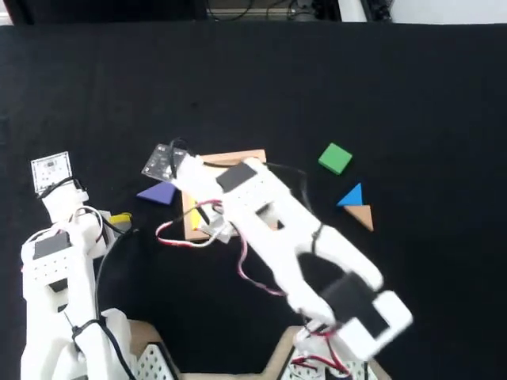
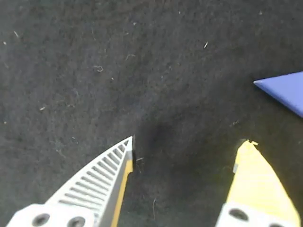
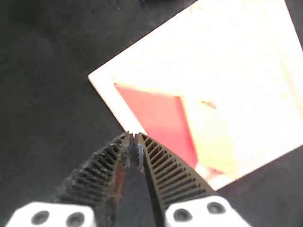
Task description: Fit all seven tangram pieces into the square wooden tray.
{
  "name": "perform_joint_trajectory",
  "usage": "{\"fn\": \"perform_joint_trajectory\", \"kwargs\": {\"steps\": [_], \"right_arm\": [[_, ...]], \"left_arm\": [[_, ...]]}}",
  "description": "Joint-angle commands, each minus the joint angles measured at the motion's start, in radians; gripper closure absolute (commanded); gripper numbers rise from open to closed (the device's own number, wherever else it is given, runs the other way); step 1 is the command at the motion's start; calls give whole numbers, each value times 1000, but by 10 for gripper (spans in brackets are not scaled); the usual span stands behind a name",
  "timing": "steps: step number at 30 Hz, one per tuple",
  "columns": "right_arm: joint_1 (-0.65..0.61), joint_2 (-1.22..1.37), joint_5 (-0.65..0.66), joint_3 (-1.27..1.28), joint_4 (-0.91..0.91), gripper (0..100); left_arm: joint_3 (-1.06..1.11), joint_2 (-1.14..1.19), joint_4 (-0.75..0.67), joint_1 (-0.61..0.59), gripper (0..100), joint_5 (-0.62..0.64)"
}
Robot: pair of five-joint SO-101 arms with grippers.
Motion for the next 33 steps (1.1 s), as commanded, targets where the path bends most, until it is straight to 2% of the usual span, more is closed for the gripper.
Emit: {"fn": "perform_joint_trajectory", "kwargs": {"steps": [1, 13, 27, 33], "right_arm": [[35, 93, 28, -117, -18, 988], [144, 294, 78, -283, -18, 988], [152, 440, 78, -490, -17, 988], [233, 476, 74, -559, -9, 988]], "left_arm": [[13, -8, -11, 15, 668, 9], [13, -8, -12, 15, 668, 9], [13, -8, -12, 15, 668, 9], [15, -8, -14, 16, 668, 9]]}}
